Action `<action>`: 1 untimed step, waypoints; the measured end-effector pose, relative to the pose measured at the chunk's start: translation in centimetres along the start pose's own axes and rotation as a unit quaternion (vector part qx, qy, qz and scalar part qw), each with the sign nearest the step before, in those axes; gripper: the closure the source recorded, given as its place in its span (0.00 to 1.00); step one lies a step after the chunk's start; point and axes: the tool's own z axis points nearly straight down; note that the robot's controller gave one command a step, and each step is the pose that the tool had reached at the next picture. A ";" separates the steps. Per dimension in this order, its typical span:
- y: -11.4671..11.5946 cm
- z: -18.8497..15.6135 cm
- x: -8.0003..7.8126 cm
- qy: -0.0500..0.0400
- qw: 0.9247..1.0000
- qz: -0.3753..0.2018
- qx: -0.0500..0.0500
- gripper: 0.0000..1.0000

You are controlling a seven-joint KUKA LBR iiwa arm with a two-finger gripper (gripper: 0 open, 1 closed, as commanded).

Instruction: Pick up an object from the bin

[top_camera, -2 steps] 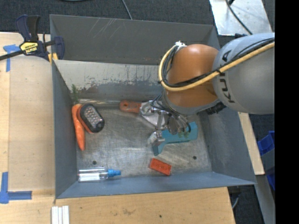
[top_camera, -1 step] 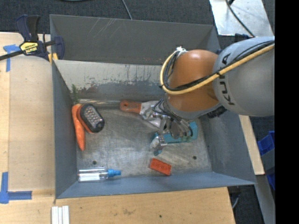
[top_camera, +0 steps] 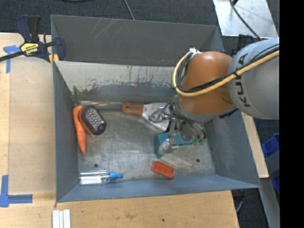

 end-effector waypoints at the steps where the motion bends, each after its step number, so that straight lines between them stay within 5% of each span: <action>1: -4.0 1.9 -1.3 0.005 0.997 -0.074 -0.001 0.00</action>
Offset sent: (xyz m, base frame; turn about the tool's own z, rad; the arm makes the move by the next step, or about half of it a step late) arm 0.0193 -0.0519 -0.0842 -0.2084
